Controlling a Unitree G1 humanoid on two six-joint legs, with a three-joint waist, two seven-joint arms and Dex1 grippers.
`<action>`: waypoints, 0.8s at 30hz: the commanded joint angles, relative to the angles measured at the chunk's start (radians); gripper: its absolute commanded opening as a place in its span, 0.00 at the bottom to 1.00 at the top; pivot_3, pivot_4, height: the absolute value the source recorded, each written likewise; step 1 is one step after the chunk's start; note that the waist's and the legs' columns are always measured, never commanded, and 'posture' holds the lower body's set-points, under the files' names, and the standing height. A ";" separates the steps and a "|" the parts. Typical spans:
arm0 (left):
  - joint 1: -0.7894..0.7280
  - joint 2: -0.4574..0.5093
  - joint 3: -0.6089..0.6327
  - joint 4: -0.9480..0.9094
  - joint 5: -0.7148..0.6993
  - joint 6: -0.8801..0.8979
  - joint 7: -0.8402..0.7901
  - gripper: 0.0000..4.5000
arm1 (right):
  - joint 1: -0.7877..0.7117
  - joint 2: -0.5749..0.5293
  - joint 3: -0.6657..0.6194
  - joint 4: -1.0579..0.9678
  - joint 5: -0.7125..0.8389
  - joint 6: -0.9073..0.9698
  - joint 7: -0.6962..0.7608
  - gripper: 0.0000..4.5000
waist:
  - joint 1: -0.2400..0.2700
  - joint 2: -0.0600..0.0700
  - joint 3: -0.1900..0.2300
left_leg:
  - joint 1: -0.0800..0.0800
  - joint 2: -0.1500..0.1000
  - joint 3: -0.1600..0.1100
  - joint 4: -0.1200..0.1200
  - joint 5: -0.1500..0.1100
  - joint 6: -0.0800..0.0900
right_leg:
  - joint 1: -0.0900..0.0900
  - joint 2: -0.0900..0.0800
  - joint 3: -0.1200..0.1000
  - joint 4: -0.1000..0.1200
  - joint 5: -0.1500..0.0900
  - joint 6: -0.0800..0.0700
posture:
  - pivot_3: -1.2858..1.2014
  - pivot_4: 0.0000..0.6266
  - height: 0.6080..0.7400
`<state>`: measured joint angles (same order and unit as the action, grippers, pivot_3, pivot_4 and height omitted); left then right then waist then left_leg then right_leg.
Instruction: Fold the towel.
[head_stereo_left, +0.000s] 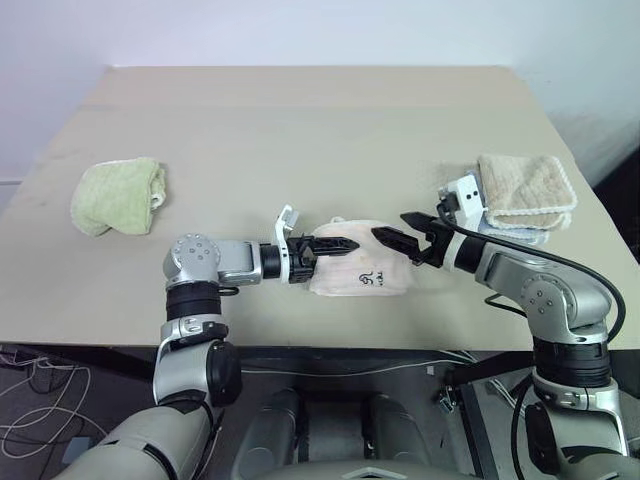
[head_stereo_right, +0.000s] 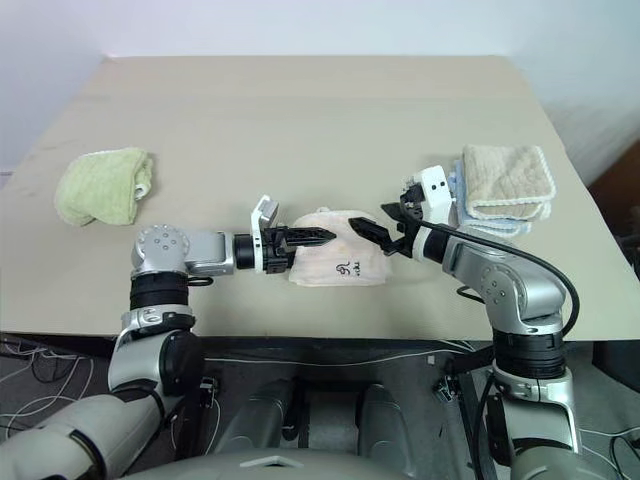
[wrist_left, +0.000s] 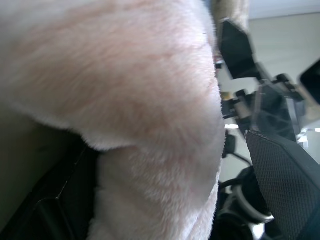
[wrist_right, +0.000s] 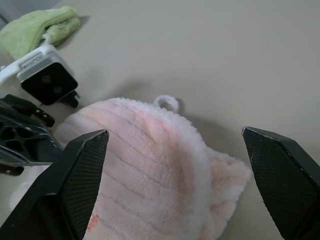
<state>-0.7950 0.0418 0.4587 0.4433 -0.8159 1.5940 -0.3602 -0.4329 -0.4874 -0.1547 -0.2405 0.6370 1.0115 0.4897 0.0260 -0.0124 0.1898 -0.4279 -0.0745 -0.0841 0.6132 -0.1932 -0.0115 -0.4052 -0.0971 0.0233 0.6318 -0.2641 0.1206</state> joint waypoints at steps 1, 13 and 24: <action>-0.001 -0.039 0.026 -0.005 -0.006 -0.016 0.019 0.99 | 0.018 0.000 -0.033 -0.046 0.022 0.006 -0.015 1.00 | 0.001 0.000 0.000 | 0.000 0.000 0.000 0.000 0.000 0.000 | 0.000 0.000 0.000 0.000 0.000 0.000 | 0.52 0.24 1.00; 0.022 -0.042 0.064 -0.055 -0.022 -0.020 0.044 0.32 | 0.032 -0.012 -0.078 -0.049 0.037 0.001 -0.045 1.00 | -0.015 0.000 0.000 | 0.000 0.000 0.000 0.000 0.000 0.000 | 0.000 0.000 0.000 0.000 0.000 0.000 | 0.52 0.24 1.00; 0.114 0.118 -0.078 -0.276 -0.058 -0.016 -0.103 0.00 | 0.053 -0.031 -0.243 -0.116 0.209 -0.078 0.044 1.00 | -0.038 0.000 0.000 | 0.001 0.001 0.001 0.000 0.000 0.000 | 0.000 0.001 0.001 0.001 0.000 0.000 | 0.52 0.24 1.00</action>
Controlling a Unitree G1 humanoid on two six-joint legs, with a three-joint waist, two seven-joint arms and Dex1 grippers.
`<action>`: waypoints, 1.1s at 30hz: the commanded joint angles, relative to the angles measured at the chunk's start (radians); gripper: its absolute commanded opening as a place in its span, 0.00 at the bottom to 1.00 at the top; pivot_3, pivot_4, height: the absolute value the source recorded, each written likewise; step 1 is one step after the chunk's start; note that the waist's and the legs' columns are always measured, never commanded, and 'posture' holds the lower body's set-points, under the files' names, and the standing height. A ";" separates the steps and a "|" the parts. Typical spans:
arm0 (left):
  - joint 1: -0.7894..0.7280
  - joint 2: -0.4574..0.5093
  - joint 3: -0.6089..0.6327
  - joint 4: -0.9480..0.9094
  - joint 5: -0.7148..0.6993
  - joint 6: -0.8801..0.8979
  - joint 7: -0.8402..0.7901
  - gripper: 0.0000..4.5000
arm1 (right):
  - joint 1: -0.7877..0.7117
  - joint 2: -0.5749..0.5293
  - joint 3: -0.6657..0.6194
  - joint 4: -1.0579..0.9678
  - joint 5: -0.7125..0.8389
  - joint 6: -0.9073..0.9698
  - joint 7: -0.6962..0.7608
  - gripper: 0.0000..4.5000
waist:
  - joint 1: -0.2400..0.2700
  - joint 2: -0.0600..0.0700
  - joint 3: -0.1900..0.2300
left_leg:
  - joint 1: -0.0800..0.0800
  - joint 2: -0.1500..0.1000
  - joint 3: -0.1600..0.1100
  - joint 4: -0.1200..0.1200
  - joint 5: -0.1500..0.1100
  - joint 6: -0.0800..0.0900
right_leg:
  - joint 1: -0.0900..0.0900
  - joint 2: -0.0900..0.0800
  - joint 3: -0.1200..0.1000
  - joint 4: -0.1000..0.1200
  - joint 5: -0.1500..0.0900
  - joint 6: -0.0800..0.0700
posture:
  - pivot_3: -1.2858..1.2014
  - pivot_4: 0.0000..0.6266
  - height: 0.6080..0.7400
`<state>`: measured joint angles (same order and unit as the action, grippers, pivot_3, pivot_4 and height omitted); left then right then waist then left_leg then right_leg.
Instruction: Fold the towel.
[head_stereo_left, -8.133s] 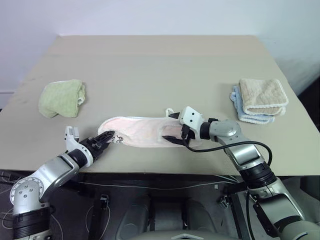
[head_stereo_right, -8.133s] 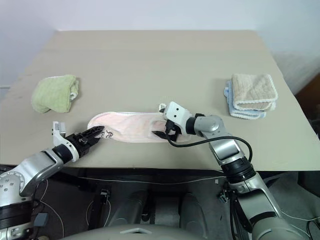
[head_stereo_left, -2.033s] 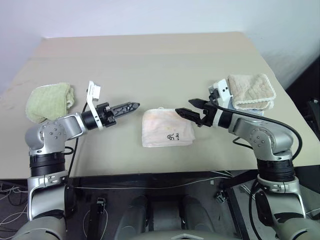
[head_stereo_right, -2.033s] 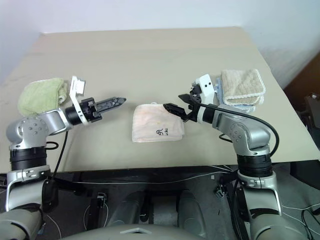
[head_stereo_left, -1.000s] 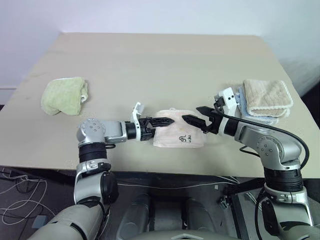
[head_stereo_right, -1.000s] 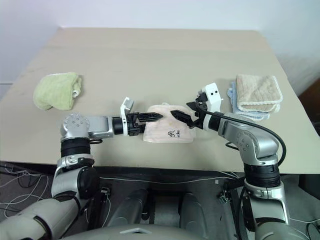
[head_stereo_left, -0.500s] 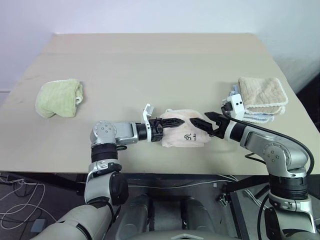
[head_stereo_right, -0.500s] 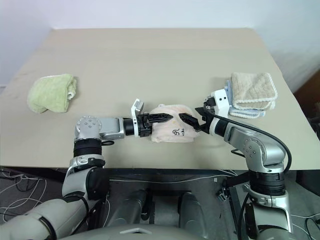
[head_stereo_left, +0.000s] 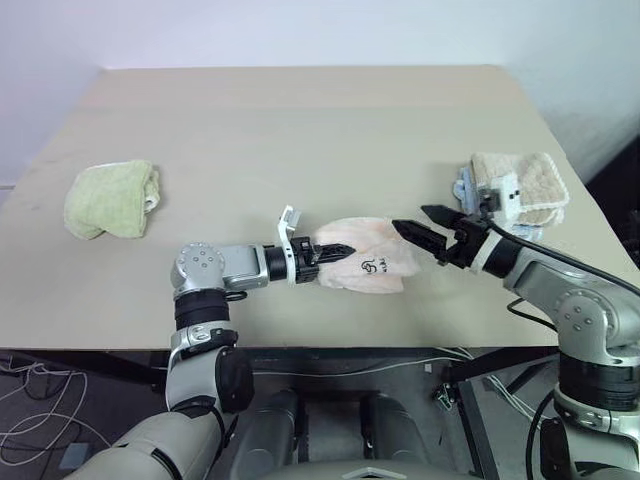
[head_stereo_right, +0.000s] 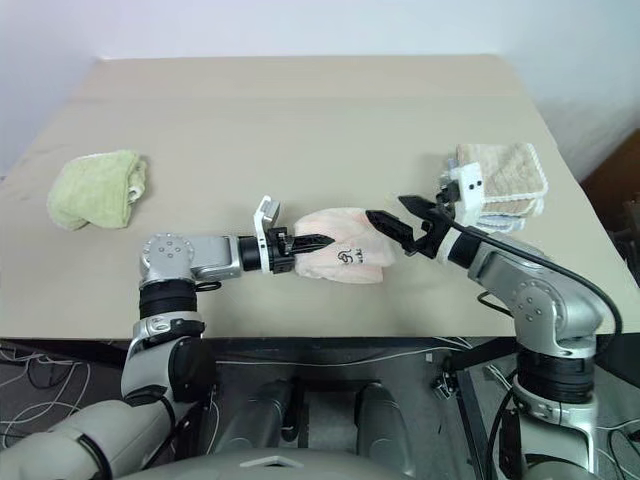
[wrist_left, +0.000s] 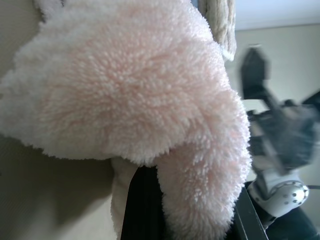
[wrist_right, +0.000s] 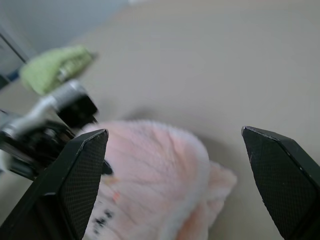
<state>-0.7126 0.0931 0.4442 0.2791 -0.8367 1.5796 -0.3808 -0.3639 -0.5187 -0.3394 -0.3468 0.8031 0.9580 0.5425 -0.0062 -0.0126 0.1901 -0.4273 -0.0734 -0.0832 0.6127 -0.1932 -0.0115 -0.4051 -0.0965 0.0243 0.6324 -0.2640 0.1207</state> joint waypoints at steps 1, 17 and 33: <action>0.044 0.097 -0.063 -0.125 -0.047 -0.001 -0.104 0.00 | -0.015 -0.001 -0.055 -0.003 0.040 -0.030 -0.012 1.00 | -0.007 0.000 0.000 | 0.000 0.000 0.000 0.000 0.000 0.000 | 0.000 0.000 0.000 0.000 0.000 0.000 | 0.52 0.24 1.00; -0.225 0.566 -0.030 0.181 0.120 -0.456 -0.227 0.00 | -0.068 0.026 0.056 0.100 0.001 -0.093 0.006 1.00 | -0.001 0.000 0.001 | 0.000 0.000 0.000 0.000 0.000 0.000 | -0.002 -0.001 0.001 -0.001 0.000 -0.001 | 0.52 0.24 1.00; -0.263 0.718 0.313 0.647 0.157 -0.987 0.052 0.00 | -0.195 -0.035 0.177 0.228 -0.057 -0.100 0.129 1.00 | -0.008 -0.002 0.001 | -0.001 0.000 0.001 -0.002 0.000 0.000 | -0.004 0.000 0.001 0.001 0.000 0.000 | 0.52 0.24 1.00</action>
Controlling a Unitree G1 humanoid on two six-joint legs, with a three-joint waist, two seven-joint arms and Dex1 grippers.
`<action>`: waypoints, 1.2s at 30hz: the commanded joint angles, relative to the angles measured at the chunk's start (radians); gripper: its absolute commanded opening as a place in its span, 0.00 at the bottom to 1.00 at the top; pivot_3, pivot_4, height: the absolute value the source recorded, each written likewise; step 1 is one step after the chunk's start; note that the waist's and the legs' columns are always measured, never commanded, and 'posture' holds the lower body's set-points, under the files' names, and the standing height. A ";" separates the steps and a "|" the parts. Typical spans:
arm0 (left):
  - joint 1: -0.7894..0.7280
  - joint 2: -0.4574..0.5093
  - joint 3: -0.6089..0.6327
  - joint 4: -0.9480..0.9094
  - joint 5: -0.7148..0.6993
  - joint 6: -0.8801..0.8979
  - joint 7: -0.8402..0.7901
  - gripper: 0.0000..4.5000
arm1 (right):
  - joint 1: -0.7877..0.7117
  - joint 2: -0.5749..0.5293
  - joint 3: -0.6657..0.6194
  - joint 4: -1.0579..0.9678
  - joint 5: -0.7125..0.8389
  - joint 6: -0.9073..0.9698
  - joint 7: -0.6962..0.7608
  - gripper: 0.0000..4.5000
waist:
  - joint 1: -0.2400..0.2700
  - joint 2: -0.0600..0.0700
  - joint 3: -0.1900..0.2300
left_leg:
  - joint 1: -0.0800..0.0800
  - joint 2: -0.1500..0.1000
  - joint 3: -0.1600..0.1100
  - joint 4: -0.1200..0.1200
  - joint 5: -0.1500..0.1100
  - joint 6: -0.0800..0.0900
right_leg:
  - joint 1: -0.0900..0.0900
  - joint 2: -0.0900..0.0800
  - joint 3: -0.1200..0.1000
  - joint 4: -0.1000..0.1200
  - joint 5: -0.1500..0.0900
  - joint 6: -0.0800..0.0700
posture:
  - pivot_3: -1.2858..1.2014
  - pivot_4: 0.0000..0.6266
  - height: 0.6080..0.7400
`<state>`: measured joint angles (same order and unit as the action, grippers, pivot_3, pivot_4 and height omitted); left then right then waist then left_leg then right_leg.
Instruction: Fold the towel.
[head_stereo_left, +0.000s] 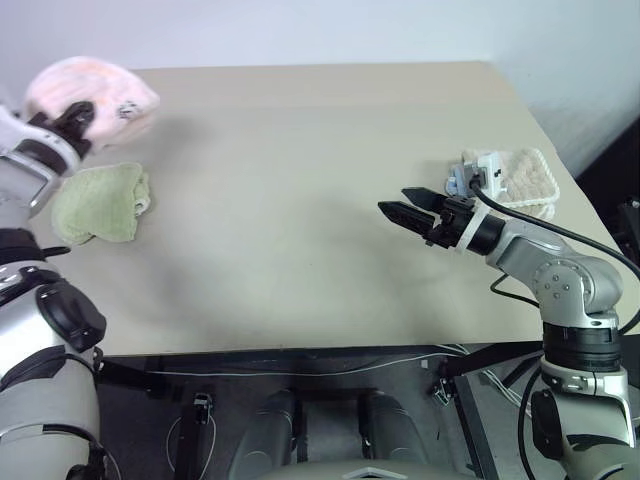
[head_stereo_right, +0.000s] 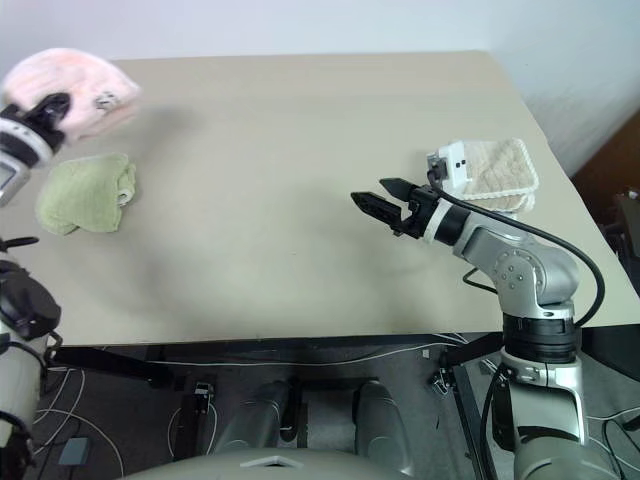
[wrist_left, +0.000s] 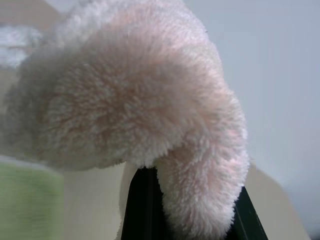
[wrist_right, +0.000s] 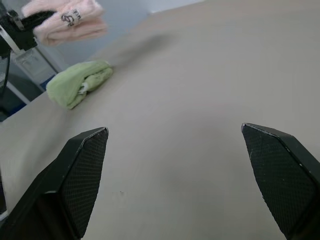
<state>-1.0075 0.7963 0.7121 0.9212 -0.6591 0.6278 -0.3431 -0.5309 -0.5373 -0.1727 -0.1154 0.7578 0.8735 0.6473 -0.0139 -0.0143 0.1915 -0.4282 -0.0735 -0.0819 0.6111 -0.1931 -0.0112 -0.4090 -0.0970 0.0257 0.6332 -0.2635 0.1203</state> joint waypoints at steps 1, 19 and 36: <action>0.047 0.010 0.064 0.007 -0.030 -0.043 0.030 0.00 | -0.030 -0.018 0.016 0.000 -0.017 -0.016 0.031 1.00 | 0.002 0.000 0.000 | 0.000 0.000 0.000 0.000 0.000 0.000 | 0.000 0.000 0.000 0.000 0.000 0.000 | 0.52 0.24 1.00; 0.305 -0.210 0.298 -0.204 -0.253 -0.090 0.268 0.44 | -0.062 -0.016 0.079 0.039 -0.103 -0.044 0.092 1.00 | -0.001 -0.003 -0.001 | 0.001 0.001 0.000 0.002 0.000 0.000 | 0.000 0.000 0.001 0.003 0.000 0.000 | 0.52 0.24 1.00; 0.451 -0.247 0.207 -0.672 -0.449 0.306 0.463 0.99 | -0.046 0.020 0.073 0.061 -0.098 -0.094 0.161 1.00 | -0.001 -0.003 -0.001 | 0.001 0.001 0.000 0.002 0.000 0.000 | 0.000 0.000 0.001 0.003 0.000 0.000 | 0.52 0.24 1.00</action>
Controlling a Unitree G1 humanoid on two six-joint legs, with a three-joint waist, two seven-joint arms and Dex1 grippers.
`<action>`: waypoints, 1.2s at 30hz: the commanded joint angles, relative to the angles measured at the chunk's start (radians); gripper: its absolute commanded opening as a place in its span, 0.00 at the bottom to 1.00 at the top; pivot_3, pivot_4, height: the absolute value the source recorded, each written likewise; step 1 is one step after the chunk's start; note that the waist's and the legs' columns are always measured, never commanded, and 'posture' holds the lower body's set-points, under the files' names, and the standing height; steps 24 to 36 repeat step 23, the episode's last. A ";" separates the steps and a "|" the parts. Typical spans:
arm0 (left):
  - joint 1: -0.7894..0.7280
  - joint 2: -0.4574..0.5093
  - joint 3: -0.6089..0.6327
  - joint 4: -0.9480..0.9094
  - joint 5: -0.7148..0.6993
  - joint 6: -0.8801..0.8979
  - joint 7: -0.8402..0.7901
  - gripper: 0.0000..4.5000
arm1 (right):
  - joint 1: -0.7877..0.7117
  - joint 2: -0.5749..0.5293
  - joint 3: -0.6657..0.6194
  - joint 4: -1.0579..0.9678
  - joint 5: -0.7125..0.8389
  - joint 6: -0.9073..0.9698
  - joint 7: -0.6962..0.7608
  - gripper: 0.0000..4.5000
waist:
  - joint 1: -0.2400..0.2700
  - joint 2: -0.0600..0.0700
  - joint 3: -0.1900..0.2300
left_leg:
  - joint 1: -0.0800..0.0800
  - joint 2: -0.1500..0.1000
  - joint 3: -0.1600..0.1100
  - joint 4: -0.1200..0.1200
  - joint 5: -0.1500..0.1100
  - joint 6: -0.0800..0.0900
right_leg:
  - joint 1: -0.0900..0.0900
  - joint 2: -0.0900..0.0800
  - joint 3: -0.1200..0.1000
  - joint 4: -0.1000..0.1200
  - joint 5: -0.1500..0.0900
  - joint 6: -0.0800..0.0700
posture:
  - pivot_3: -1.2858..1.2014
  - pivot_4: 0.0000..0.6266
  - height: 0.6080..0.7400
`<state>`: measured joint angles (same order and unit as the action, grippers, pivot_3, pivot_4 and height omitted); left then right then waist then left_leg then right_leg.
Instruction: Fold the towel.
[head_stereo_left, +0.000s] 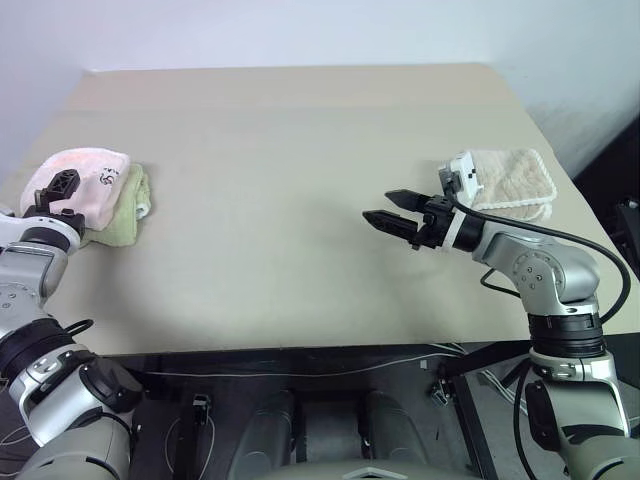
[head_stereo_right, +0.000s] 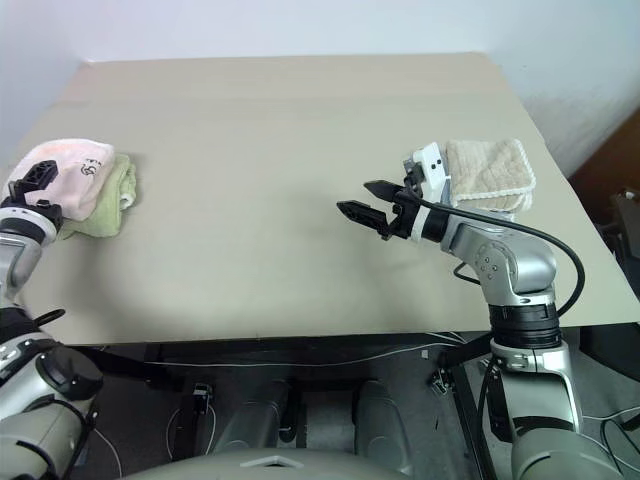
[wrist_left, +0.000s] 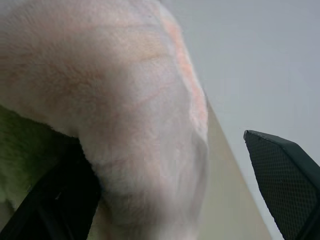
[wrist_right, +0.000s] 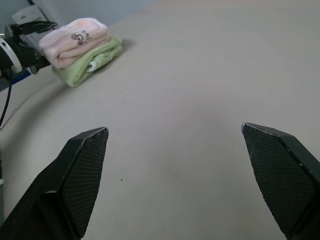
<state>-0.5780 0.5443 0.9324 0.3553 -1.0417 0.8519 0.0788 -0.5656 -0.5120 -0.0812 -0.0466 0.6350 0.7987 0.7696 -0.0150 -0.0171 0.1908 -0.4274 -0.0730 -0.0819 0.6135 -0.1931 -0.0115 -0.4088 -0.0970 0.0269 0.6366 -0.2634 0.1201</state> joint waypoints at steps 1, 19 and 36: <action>0.050 0.001 -0.025 -0.154 -0.085 0.119 0.056 0.99 | -0.012 -0.018 -0.019 -0.008 0.029 -0.018 0.063 1.00 | 0.000 0.000 0.000 | 0.000 0.000 0.000 0.000 0.000 0.000 | 0.000 0.000 0.000 0.000 0.000 0.000 | 0.52 0.24 1.00; 0.682 0.186 -0.357 -0.902 0.092 -0.125 -0.712 0.99 | 0.025 -0.020 0.014 -0.024 0.016 -0.093 0.194 1.00 | 0.004 0.002 -0.001 | 0.000 0.002 0.001 -0.004 -0.002 -0.003 | 0.001 -0.002 0.002 -0.006 -0.001 -0.007 | 0.52 0.24 1.00; 0.643 0.198 -0.429 -0.899 0.145 -0.244 -0.861 0.99 | 0.093 -0.025 0.055 -0.068 -0.035 -0.206 0.244 1.00 | 0.005 0.002 -0.001 | 0.000 0.003 0.001 -0.004 -0.002 -0.003 | 0.001 -0.002 0.001 -0.007 -0.002 -0.010 | 0.52 0.24 1.00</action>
